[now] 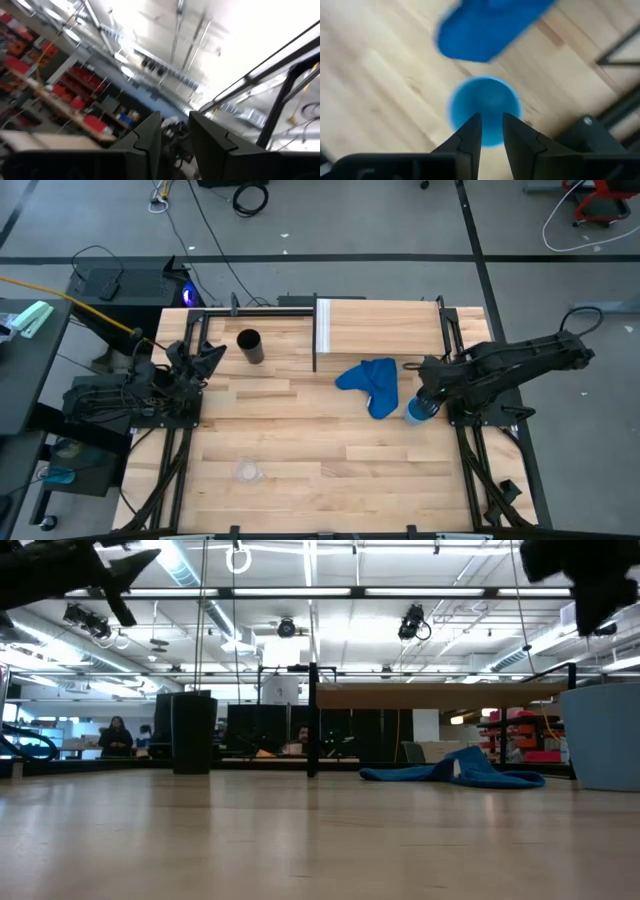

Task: Stack small to large cups/mugs on shelf
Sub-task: Move the black plastic cup to the top center of the table

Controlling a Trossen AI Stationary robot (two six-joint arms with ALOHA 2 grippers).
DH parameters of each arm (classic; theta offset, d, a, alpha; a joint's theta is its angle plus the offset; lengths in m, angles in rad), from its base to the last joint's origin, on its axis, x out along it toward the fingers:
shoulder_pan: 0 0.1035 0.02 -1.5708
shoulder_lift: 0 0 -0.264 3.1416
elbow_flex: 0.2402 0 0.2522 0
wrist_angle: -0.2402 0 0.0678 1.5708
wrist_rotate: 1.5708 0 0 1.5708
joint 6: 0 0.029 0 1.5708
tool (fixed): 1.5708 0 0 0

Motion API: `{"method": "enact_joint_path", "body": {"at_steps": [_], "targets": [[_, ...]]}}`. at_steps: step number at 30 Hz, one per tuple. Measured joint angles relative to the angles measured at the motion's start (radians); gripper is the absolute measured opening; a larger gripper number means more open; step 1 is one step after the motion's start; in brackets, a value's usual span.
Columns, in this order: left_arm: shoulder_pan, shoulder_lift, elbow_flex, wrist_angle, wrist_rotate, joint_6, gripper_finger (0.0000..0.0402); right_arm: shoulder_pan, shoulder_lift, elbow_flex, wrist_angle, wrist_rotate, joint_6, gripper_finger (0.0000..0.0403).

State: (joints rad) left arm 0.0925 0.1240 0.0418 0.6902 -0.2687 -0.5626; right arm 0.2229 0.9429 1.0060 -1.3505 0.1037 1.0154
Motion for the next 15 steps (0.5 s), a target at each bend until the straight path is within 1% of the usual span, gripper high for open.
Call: {"method": "enact_joint_path", "body": {"at_steps": [2,4,6,9,12,14,15], "targets": [[0.0,0.0,0.0,0.05,0.0,0.031,0.0107,0.018,-0.012,0.056,0.019,0.027,-0.02,0.0084],[0.0,0.0,0.001,0.093,0.0,0.09,0.0107,0.04,-0.021,0.114,0.054,0.08,-0.046,0.0084],[0.0,0.0,0.001,0.123,-0.004,0.139,0.0107,0.063,-0.028,0.168,0.09,0.152,-0.081,0.0084],[0.0,0.0,0.011,0.147,-0.049,0.205,0.0107,0.091,-0.037,0.235,0.126,0.266,-0.141,0.0085],[0.006,0.0,0.075,0.097,-0.065,0.283,0.0107,0.105,-0.038,0.278,0.126,0.336,-0.178,0.0083],[0.017,0.0,0.154,-0.019,-0.066,0.325,0.0107,0.105,-0.041,0.289,0.126,0.355,-0.199,0.0083],[0.023,0.0,0.211,-0.112,-0.069,0.347,0.0106,0.105,-0.042,0.289,0.125,0.361,-0.205,0.0082]]}}
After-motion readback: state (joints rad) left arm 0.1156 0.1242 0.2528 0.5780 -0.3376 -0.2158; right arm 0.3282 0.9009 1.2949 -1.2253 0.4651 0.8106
